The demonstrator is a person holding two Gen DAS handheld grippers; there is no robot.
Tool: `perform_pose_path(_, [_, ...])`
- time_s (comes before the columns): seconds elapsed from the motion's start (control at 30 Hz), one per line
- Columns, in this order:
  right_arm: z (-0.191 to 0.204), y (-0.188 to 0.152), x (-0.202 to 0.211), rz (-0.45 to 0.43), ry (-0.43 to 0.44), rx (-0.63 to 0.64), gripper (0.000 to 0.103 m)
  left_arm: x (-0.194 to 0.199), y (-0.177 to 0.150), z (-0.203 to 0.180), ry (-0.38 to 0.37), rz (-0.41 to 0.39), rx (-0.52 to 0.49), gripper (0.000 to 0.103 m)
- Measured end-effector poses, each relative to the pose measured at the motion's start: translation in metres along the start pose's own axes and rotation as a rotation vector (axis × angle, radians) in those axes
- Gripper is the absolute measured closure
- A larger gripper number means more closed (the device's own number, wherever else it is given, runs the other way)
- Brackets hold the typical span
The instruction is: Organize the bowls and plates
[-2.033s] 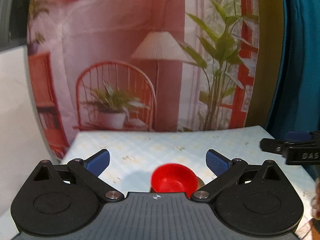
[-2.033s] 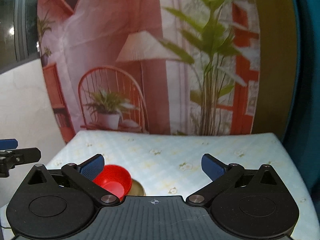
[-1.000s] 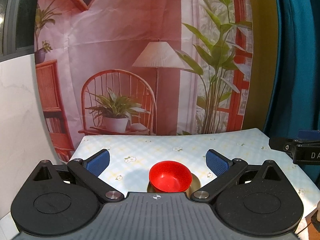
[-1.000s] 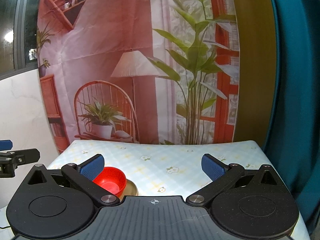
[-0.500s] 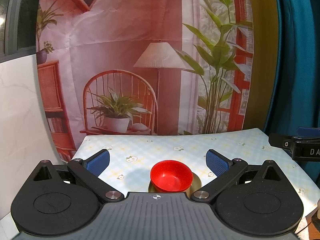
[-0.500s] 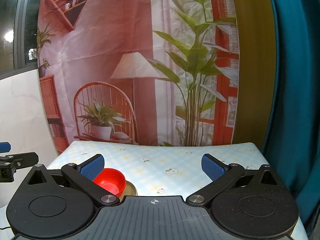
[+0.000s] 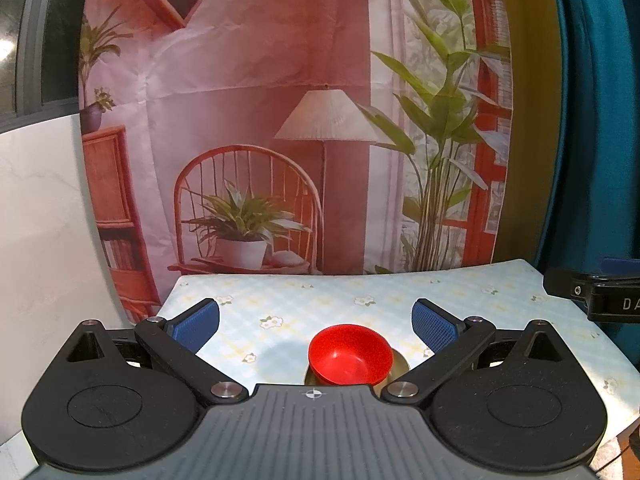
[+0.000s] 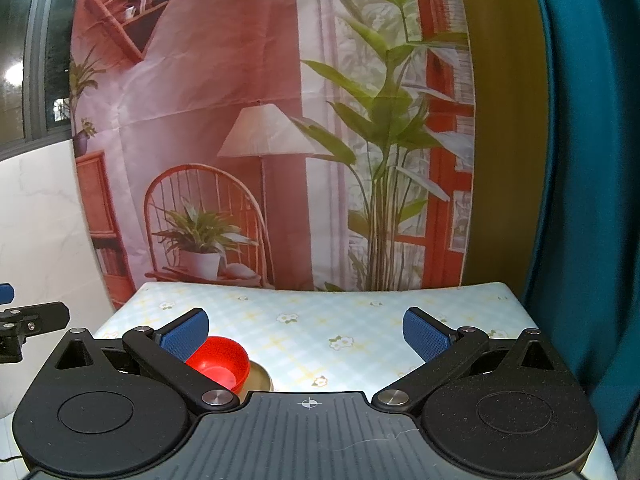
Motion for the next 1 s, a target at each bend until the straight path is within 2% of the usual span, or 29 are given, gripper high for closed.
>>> perform_pose_path(1.0, [-0.0033,-0.006,-0.0055,0.023,-0.014,-0.023,0.0,0.0037,0.0028,0.0037,0.018,-0.021,-0.004,0.0])
Point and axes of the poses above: each gripper's, at about its wrist camera, not at the fingertips, and x roughly against the way its jaws point, z to its left, y to its top, the point moved 9 cm from there along -x, roughly the way its jaws point, and after that the axes turned 13 degrees about -y, right-handed, at the moved point
